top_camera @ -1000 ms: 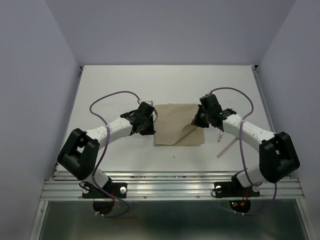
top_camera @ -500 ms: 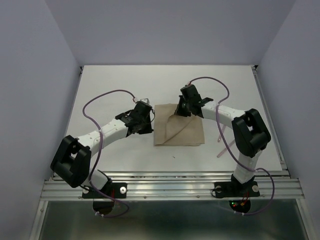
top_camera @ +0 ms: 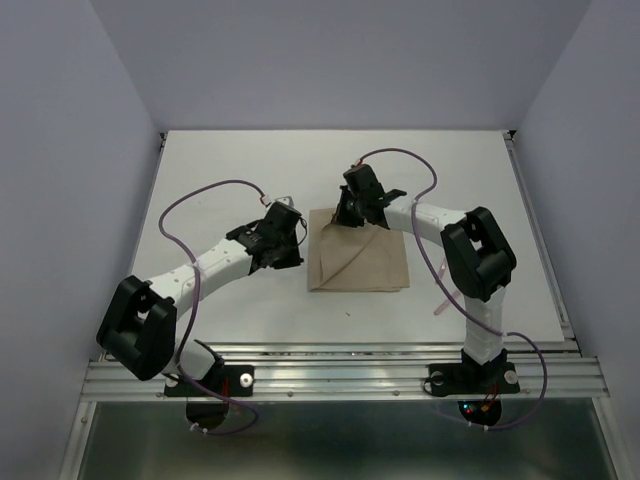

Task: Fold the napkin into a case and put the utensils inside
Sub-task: Fold the top corner of the square-folded napkin at the center of the board.

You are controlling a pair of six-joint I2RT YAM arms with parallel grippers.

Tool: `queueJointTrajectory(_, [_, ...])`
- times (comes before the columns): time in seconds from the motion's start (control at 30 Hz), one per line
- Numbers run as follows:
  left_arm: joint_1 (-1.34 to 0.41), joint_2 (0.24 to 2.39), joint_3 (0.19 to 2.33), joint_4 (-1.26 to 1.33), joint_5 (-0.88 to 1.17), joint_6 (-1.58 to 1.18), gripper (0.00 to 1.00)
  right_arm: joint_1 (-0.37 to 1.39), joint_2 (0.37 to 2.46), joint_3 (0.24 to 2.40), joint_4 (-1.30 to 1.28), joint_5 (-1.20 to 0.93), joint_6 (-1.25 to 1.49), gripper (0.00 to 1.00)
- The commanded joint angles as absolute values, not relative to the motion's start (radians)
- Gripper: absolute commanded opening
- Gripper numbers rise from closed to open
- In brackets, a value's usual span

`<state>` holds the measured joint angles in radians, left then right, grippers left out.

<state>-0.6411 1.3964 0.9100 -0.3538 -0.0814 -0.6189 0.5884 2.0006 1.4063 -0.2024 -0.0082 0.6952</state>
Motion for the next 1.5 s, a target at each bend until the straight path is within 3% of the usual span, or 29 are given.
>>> queueJointTrajectory(0.0, [-0.638,1.351,0.902,-0.367,-0.107,-0.629,0.23,0.588,2.008,1.460,-0.155,0.020,0.690,0.01])
queueJointTrajectory(0.43, [-0.640,1.330,0.873,-0.362,-0.092,-0.638,0.23,0.588,1.987,1.434,-0.150,0.178,0.738,0.01])
queueJointTrajectory(1.17, [-0.640,1.339,0.876,-0.353,-0.081,-0.624,0.23,0.588,2.054,1.483,-0.133,0.104,0.730,0.01])
queueJointTrajectory(1.27, [-0.640,1.344,0.877,-0.348,-0.078,-0.621,0.23,0.588,2.060,1.491,-0.135,0.097,0.724,0.09])
queueJointTrajectory(1.3, [-0.640,1.348,0.879,-0.345,-0.072,-0.620,0.23,0.588,2.060,1.499,-0.141,0.095,0.719,0.27])
queueJointTrajectory(1.33, [-0.640,1.353,0.882,-0.342,-0.072,-0.620,0.23,0.588,2.060,1.499,-0.146,0.094,0.716,0.27])
queueJointTrajectory(1.37, [-0.640,1.354,0.884,-0.341,-0.063,-0.620,0.23,0.588,2.057,1.502,-0.158,0.104,0.715,0.52])
queueJointTrajectory(1.47, [-0.638,1.374,0.905,-0.342,-0.049,-0.617,0.24,0.588,1.996,1.456,-0.158,0.185,0.713,0.56])
